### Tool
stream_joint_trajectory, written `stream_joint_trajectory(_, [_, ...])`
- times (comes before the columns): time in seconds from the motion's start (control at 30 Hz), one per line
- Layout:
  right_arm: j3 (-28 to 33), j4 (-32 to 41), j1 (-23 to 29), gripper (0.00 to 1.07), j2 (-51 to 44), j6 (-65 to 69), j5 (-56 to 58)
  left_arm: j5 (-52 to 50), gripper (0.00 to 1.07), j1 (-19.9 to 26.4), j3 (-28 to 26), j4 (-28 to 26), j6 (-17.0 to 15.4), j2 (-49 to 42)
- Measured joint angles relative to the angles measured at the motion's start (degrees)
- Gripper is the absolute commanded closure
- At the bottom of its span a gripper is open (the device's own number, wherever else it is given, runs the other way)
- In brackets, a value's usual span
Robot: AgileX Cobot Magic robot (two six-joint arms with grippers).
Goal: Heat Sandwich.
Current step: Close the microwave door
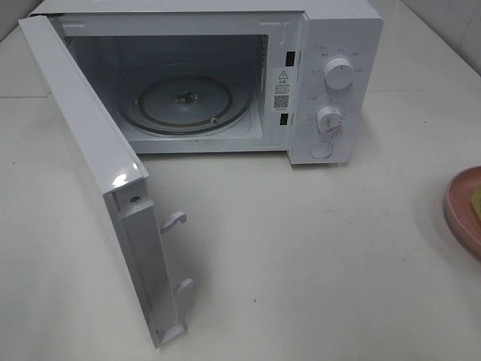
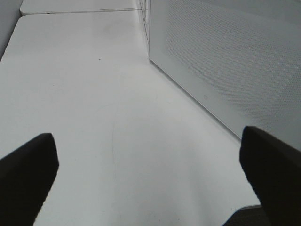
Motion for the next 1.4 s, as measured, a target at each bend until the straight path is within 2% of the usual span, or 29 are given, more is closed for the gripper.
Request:
stream_joint_trajectory(0.17, [2.12,0.06,-0.29,0.31,-7.73,0.00,1.49,0.00,0.03,0.00,0.00,0.00,0.00,0.00])
stream_joint_trajectory(0.4, [8.08,0.40,-6.65,0.31,-20.23,-0.06,2.01,0.00,0.03,0.00,0.00,0.00,0.00,0.00])
stream_joint_trajectory(0.87, [16.16,0.46,-15.30,0.31,-36.96,-0.06,1.78,0.00,0.03,0.00,0.00,0.00,0.00,0.00])
stream_joint_trajectory(1.0, [16.56,0.46,-17.82,0.31,-41.65,-0.06,1.55,0.00,0.03,0.00,0.00,0.00,0.00,0.00])
stream_joint_trajectory(1.4, [16.56,1.09,-19.31,0.31,-43.14,-0.17,1.49,0.00,0.03,0.00,0.00,0.00,0.00,0.00])
